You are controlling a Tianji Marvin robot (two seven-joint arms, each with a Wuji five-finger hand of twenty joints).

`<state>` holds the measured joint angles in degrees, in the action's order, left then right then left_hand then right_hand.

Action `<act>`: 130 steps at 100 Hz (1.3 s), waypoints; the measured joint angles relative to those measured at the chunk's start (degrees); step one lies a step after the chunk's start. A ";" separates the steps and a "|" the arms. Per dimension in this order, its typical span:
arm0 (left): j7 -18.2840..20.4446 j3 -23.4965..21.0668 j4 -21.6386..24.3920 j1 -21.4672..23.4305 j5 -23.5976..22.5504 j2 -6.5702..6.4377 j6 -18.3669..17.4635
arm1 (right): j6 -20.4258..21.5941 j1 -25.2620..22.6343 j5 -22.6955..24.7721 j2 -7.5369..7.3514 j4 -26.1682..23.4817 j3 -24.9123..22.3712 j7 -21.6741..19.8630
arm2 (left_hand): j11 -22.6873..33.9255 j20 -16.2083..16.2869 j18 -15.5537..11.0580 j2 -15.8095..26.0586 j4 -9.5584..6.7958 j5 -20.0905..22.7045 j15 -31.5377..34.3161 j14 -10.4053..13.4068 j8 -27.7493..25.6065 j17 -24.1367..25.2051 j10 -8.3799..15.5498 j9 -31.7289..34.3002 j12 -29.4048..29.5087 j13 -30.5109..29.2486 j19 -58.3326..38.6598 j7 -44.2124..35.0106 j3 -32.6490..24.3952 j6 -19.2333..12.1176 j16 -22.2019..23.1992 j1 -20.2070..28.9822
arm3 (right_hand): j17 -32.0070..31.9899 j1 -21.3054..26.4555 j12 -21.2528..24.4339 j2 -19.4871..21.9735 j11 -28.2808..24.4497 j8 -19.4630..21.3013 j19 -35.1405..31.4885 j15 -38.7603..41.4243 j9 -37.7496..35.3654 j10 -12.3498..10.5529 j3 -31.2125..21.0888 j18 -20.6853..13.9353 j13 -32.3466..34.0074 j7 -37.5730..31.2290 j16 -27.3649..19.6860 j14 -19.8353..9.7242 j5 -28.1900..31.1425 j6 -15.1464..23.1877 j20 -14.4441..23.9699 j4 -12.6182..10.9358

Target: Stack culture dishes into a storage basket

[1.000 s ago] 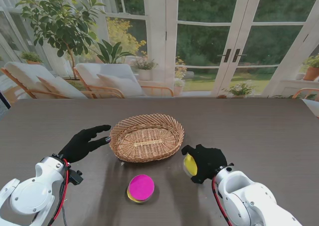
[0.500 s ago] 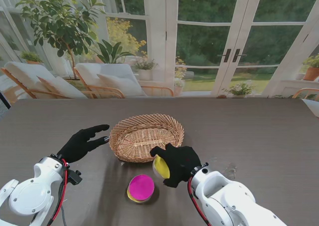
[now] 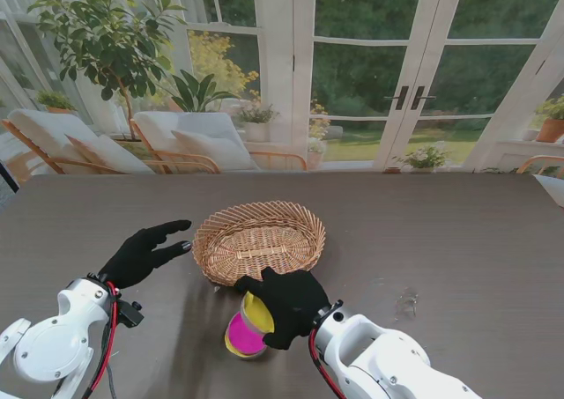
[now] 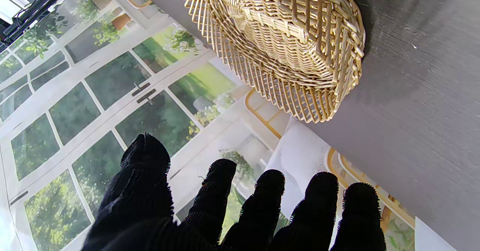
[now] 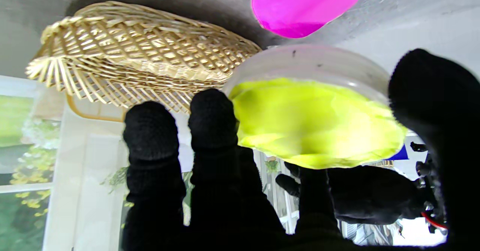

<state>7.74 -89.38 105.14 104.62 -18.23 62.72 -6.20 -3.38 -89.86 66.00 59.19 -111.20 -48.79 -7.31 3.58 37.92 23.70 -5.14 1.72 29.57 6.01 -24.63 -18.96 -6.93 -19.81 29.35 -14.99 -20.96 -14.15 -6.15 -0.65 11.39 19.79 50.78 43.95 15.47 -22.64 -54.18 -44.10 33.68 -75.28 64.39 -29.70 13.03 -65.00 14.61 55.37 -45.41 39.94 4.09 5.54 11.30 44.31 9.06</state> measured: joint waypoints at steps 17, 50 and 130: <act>-0.14 -0.19 0.17 0.27 -0.04 0.04 0.01 | 0.58 2.15 -1.27 0.04 2.54 2.53 1.02 | 0.00 0.00 0.00 0.00 0.00 0.00 0.00 0.00 0.00 0.00 0.00 0.00 0.00 0.00 0.00 0.00 0.00 0.00 0.00 0.00 | 0.00 0.00 0.00 0.00 0.00 -0.01 0.00 0.00 0.03 -0.01 0.00 0.00 -0.01 0.00 0.00 -0.02 0.00 0.00 0.00 0.00; -0.31 -0.36 0.34 0.48 -0.06 0.07 0.20 | 0.52 5.96 -2.96 0.28 7.46 6.97 4.07 | 0.00 0.00 0.00 0.00 0.00 0.02 0.00 0.00 0.00 0.00 0.00 0.00 0.00 0.00 0.00 0.00 0.00 0.00 0.00 0.00 | 0.00 0.00 -0.08 0.04 0.00 -0.01 -0.01 0.00 0.60 -0.25 -0.01 0.00 -0.03 -0.22 0.00 -0.02 0.02 0.00 0.00 0.00; -0.45 -0.80 0.58 0.82 -0.27 0.12 0.62 | -0.03 11.62 -4.39 0.92 13.70 14.59 7.00 | 0.00 0.00 0.01 0.00 0.00 0.05 0.00 0.00 0.00 0.00 -0.05 0.00 0.00 0.00 0.00 0.00 0.00 0.01 0.00 0.00 | 0.00 0.00 -0.09 0.10 0.00 -0.01 -0.01 -0.15 1.16 -0.60 -0.05 -0.06 -0.33 -0.77 -0.12 -0.34 0.02 0.00 0.00 0.00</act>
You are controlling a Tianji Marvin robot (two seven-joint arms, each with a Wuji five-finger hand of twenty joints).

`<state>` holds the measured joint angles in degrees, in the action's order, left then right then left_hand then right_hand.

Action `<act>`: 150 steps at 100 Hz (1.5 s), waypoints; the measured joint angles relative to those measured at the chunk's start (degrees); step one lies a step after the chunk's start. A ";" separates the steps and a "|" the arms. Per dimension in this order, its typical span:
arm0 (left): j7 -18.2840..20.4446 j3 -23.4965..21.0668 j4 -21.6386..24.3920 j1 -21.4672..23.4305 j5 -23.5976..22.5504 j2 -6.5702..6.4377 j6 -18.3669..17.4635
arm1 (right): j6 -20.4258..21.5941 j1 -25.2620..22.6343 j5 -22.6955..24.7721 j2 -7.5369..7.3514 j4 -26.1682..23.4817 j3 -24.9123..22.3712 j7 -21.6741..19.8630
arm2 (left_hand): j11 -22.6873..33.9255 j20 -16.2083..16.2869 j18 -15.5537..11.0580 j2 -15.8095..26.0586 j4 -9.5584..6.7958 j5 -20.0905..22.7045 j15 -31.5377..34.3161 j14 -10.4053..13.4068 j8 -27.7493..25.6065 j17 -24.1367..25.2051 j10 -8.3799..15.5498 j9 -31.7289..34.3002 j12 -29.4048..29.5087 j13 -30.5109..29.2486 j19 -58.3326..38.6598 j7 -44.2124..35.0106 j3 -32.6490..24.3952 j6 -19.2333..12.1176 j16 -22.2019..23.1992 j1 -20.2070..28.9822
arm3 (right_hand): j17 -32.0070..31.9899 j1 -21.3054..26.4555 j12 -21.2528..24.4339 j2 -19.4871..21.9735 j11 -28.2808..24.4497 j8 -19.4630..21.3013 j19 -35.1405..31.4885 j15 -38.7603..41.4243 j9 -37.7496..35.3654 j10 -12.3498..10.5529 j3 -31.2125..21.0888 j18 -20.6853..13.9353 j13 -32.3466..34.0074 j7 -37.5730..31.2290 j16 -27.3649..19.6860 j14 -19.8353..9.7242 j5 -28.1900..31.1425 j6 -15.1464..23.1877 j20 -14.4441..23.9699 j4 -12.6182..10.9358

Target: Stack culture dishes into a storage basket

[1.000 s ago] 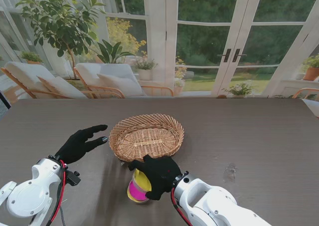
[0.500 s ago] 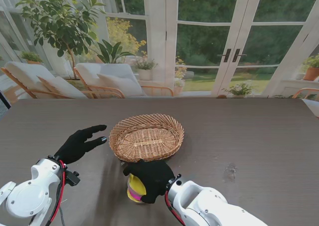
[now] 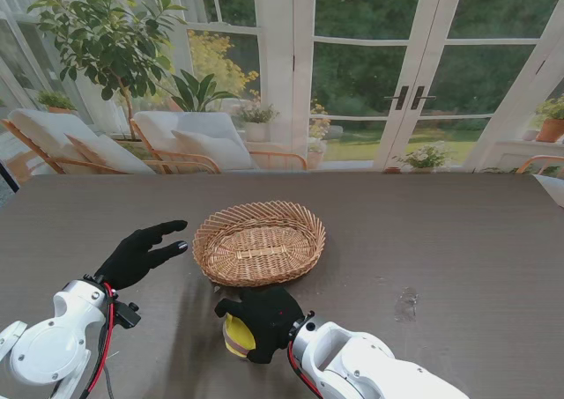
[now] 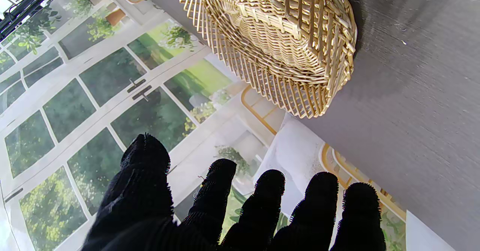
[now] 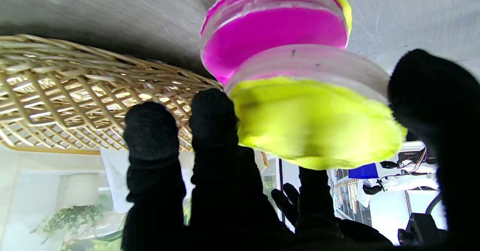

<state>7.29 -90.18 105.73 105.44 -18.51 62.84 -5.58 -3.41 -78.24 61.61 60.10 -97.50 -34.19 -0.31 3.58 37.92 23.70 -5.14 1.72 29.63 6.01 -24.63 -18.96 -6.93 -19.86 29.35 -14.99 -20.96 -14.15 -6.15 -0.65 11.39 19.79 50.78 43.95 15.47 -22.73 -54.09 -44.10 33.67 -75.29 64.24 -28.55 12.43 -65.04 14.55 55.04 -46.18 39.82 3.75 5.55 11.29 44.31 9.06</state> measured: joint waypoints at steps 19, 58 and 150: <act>-0.01 -0.04 0.00 0.03 -0.04 0.00 0.01 | 0.00 0.78 0.01 0.00 0.90 1.16 0.58 | 0.00 0.00 0.00 0.00 0.00 0.00 0.00 0.00 0.00 0.00 0.00 0.00 0.00 0.00 0.00 0.00 0.00 0.01 0.00 0.00 | 0.00 0.00 0.00 0.00 0.00 0.00 0.00 -0.02 0.00 -0.03 -0.01 -0.01 -0.25 -0.06 0.00 -0.02 0.00 0.00 0.00 0.00; -0.05 -0.07 -0.01 0.06 -0.10 0.01 -0.02 | -0.32 1.97 0.42 0.03 1.84 2.40 0.09 | 0.00 0.00 0.00 0.00 0.00 0.61 0.00 0.00 0.00 0.00 0.00 0.00 0.00 0.00 0.00 0.00 0.00 0.13 0.00 0.00 | 0.00 0.04 -0.01 2.25 -0.01 -0.01 0.00 -0.03 0.69 -0.14 -0.15 -0.05 -0.27 -1.10 -0.38 -0.84 0.00 -0.14 0.00 0.00; 0.02 -0.13 -0.08 0.04 -0.08 0.01 -0.10 | -0.53 2.52 4.44 -0.50 1.25 2.99 -1.12 | 0.00 0.00 0.00 0.00 0.00 0.68 0.00 0.00 0.00 0.00 -0.01 0.00 0.00 0.00 0.00 0.00 0.00 0.62 0.00 0.00 | -0.18 0.04 -0.63 2.26 -0.10 -1.48 0.00 -0.34 2.95 -1.47 -0.15 -3.02 -2.85 -0.82 -0.49 -2.48 0.00 -0.63 -0.01 -0.02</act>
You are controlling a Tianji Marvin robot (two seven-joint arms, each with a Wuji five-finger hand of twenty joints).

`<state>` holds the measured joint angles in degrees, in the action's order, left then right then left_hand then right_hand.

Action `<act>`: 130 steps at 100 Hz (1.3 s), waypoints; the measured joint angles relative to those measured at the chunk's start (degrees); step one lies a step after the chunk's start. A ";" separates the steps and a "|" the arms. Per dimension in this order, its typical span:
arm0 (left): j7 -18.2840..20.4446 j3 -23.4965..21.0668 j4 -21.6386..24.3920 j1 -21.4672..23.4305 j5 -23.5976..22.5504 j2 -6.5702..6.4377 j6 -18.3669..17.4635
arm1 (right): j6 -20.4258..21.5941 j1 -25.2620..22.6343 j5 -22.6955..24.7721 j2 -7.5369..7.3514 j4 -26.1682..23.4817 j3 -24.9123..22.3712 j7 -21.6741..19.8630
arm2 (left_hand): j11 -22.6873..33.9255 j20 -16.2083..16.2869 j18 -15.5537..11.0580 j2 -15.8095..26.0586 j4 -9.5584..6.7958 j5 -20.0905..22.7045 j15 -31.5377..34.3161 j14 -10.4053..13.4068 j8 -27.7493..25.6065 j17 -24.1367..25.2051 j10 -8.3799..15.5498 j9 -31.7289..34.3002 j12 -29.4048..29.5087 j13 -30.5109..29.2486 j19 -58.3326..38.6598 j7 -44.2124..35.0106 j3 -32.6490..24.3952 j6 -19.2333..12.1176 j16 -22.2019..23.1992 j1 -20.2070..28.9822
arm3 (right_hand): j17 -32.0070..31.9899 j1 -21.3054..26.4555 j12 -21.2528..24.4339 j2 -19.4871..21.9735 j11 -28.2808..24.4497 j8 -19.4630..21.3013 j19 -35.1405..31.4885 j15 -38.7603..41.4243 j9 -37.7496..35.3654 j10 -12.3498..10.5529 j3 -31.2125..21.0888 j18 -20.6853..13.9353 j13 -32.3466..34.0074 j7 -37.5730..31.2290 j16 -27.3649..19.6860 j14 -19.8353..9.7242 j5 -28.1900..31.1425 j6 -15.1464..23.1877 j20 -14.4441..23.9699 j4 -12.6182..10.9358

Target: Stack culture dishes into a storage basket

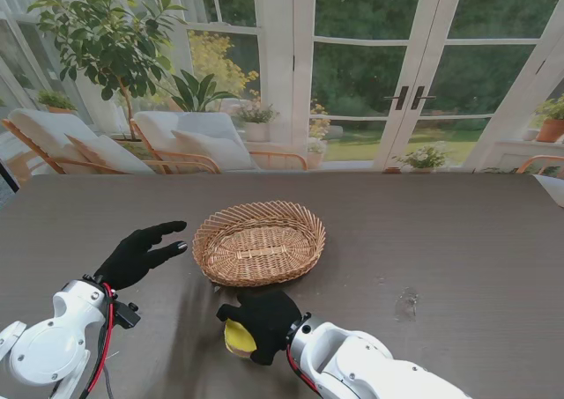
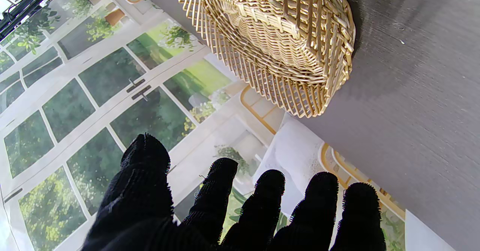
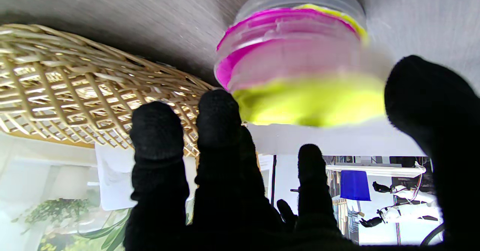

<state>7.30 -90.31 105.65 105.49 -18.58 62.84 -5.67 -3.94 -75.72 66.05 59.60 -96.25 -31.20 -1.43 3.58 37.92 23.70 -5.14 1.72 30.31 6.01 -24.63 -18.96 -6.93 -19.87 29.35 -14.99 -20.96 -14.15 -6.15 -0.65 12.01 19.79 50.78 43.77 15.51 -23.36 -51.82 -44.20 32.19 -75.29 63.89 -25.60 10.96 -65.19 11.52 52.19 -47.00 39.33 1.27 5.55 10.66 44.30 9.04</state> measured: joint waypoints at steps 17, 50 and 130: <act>0.02 0.00 -0.02 -0.01 0.00 0.00 -0.03 | 0.23 -0.12 0.29 -0.21 -0.58 -0.26 -0.87 | 0.00 0.00 0.00 0.00 0.00 0.01 0.00 0.00 0.00 0.00 0.00 0.00 0.00 0.00 0.00 0.00 0.00 0.07 0.00 0.00 | 0.00 0.00 -0.01 0.00 -0.14 -0.57 -0.01 -0.02 0.66 -0.10 0.00 -0.04 -0.01 0.10 -0.01 -0.29 0.00 -0.15 -0.01 -0.01; 0.05 0.00 -0.03 -0.01 0.02 0.00 -0.01 | 0.37 -0.78 0.28 -0.25 -1.01 -1.08 -1.07 | 0.00 0.00 0.00 0.00 0.00 0.03 0.00 0.00 0.00 0.00 0.00 0.00 0.00 0.00 0.00 0.00 0.00 0.09 0.00 0.00 | 0.00 -0.75 -0.01 0.04 -0.50 -0.60 -0.36 -2.55 2.08 -0.33 0.00 -0.16 -1.68 0.49 -1.15 0.00 0.00 -0.20 -0.21 -0.01; 0.05 -0.15 -0.10 0.01 0.14 0.00 -0.15 | 1.79 -9.76 1.88 -0.26 -7.66 -10.00 1.46 | 0.00 0.01 0.00 0.00 0.00 0.04 0.00 0.00 0.00 0.00 -0.01 0.10 0.00 0.00 0.00 0.00 0.00 0.15 0.00 0.00 | -0.03 -7.33 6.22 27.01 14.00 -11.10 25.96 -47.25 -1.08 -5.39 8.30 5.02 -11.64 7.06 -22.09 10.69 8.95 -1.48 -19.94 -1.39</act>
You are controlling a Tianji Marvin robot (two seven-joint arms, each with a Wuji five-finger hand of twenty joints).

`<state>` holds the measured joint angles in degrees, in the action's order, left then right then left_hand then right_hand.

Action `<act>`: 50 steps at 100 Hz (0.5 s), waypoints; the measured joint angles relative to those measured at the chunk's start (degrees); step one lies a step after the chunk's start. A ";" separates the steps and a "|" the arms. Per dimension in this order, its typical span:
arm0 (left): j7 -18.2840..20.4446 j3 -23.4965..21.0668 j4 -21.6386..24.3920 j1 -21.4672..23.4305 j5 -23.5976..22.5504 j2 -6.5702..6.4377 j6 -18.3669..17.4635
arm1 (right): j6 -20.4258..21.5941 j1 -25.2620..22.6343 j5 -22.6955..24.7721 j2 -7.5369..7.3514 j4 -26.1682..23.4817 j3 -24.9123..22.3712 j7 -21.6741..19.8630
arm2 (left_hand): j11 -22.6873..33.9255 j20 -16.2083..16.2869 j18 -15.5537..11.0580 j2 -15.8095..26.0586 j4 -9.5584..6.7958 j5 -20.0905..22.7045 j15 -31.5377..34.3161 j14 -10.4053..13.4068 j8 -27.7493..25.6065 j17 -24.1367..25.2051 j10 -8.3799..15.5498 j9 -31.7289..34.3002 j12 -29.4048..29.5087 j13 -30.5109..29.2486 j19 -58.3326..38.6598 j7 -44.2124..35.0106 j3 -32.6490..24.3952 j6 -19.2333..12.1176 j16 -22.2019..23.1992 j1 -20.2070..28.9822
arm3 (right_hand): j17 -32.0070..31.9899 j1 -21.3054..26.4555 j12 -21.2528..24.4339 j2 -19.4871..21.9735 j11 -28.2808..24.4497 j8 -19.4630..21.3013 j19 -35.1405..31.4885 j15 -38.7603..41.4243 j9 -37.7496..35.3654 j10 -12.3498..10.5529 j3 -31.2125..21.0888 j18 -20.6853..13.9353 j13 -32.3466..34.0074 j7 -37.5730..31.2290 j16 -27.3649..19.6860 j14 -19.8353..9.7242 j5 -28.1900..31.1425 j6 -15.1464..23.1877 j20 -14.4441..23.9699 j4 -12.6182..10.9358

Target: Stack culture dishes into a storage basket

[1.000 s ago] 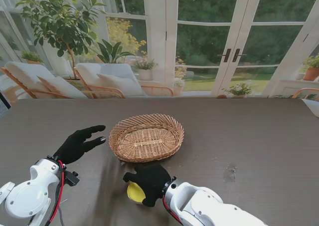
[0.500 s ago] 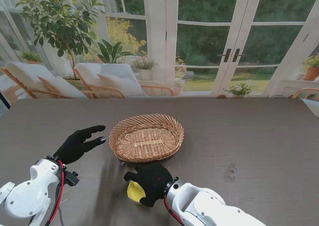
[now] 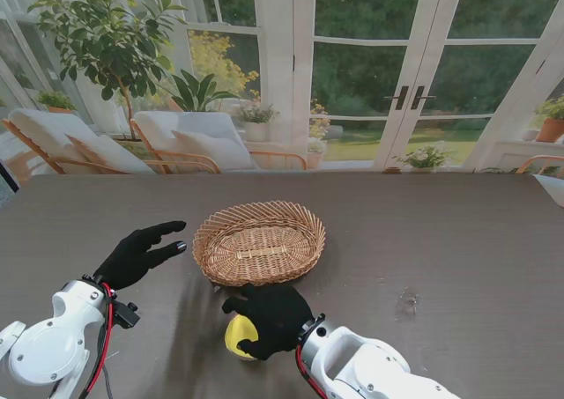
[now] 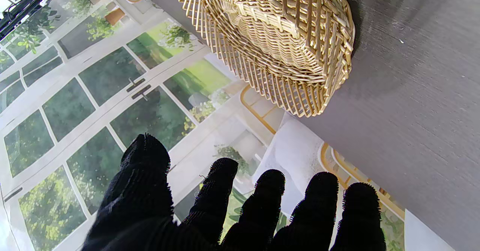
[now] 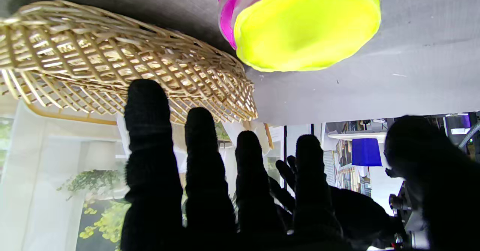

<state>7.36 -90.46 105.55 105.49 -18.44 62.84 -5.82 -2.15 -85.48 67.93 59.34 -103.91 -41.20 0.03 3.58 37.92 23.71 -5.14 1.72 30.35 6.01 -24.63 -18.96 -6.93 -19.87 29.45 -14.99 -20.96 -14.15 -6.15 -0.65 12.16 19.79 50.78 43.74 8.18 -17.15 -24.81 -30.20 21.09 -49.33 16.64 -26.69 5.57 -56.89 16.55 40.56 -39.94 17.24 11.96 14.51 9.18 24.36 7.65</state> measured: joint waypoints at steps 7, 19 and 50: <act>0.00 -0.01 0.00 0.00 0.00 0.00 -0.03 | 0.27 -0.98 0.02 0.07 -0.96 -1.31 -0.04 | 0.00 0.00 0.00 0.00 0.00 0.00 0.00 0.00 0.00 0.00 0.00 0.01 0.00 0.00 0.00 0.00 0.00 0.00 0.00 0.00 | 0.00 -0.60 1.19 1.64 3.00 -1.20 2.32 -2.04 -0.63 -0.05 -0.07 0.01 0.00 0.91 -1.76 0.00 0.58 0.01 -1.71 -0.38; 0.00 -0.01 -0.02 0.00 0.01 0.00 -0.10 | 0.47 -2.34 0.02 0.14 -2.35 -3.10 -0.03 | 0.00 0.00 0.00 0.00 0.00 0.00 0.00 0.00 0.00 0.00 -0.01 0.01 0.00 0.00 0.00 0.00 0.00 0.00 0.00 0.00 | 0.00 -1.34 2.15 4.34 5.79 -3.53 5.41 -5.34 -0.64 -0.05 -0.10 0.01 -3.00 1.71 -4.59 0.00 1.00 0.01 -4.67 -0.41; 0.02 0.05 -0.10 -0.05 -0.06 -0.01 -0.12 | 0.72 -4.08 -1.55 0.46 -5.07 -7.44 -1.73 | 0.00 0.00 0.00 0.00 0.00 0.00 0.00 0.00 0.00 0.00 -0.01 0.01 0.00 0.00 0.00 0.00 0.00 0.01 0.00 0.00 | -0.01 -4.87 4.03 8.77 9.90 -7.84 15.66 -13.98 5.69 0.33 5.17 -0.71 -12.34 4.77 -11.96 -0.99 -3.19 -1.95 -14.64 -0.41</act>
<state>7.38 -90.41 105.45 105.44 -18.50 62.83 -5.94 -1.43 -89.56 66.38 59.81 -108.98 -48.65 -1.70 3.58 37.92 23.71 -5.14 1.72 30.35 6.01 -24.63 -18.96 -6.93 -19.88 29.46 -14.99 -20.96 -14.15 -6.15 -0.65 12.17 19.79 50.78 43.73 3.31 -13.11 -16.04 -20.29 13.25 -33.68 2.66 -20.99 5.89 -51.72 15.84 28.21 -35.17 5.28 10.97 11.32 7.23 9.72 7.25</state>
